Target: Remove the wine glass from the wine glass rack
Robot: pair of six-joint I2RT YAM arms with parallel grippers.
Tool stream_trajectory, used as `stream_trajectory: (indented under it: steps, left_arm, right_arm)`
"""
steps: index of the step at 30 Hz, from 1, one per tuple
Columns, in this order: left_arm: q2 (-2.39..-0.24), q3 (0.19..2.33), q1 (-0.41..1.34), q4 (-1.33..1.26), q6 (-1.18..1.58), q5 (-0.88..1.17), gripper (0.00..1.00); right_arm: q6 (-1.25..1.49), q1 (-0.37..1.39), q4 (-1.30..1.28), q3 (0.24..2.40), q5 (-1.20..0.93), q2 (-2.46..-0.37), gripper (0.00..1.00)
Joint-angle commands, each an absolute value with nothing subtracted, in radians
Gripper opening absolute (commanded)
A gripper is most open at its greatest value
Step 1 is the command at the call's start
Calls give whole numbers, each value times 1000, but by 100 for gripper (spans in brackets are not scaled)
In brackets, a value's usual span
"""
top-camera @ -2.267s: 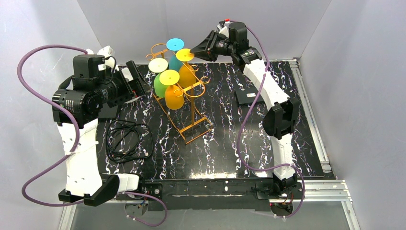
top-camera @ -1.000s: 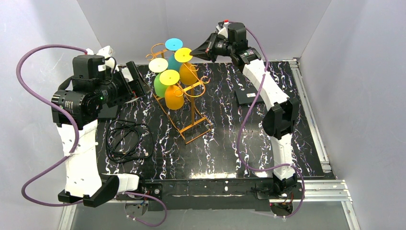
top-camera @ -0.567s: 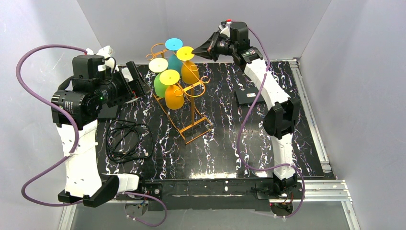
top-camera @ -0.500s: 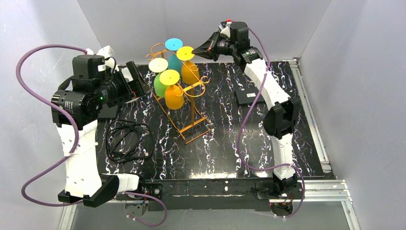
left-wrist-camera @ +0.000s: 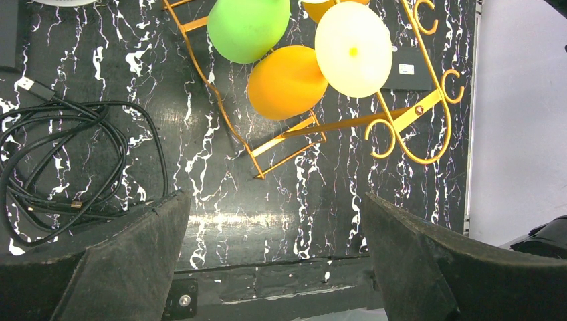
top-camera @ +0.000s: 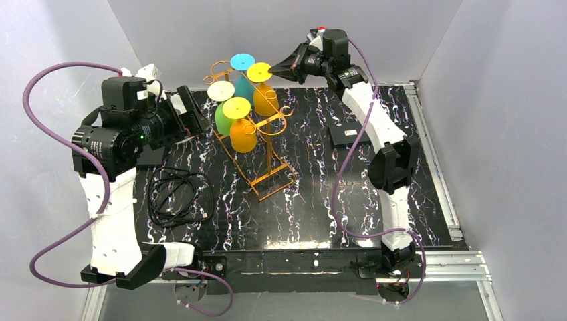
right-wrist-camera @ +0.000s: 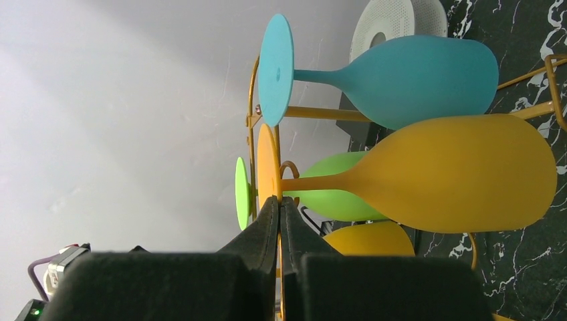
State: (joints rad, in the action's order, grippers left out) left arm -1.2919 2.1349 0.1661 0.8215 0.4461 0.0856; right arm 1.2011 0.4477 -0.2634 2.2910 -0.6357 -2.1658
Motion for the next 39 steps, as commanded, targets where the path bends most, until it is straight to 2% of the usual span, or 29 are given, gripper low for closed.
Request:
stream_trajectory:
  steps: [1, 20, 31, 39]
  left_arm:
    - [-1275, 2156, 169, 862, 436, 81, 100]
    - [-1268, 2168, 169, 874, 425, 90, 100]
    - [-1281, 2200, 168, 869, 430, 171, 100]
    - [-1313, 2244, 170, 873, 473, 307, 100]
  right_arm:
    - [1220, 436, -184, 2307, -644, -2090, 1]
    - [1184, 360, -206, 2243, -625, -2024, 1]
    - [1154, 266, -265, 2058, -605, -1846, 1]
    - [1126, 215, -365, 1903, -590, -1682, 1]
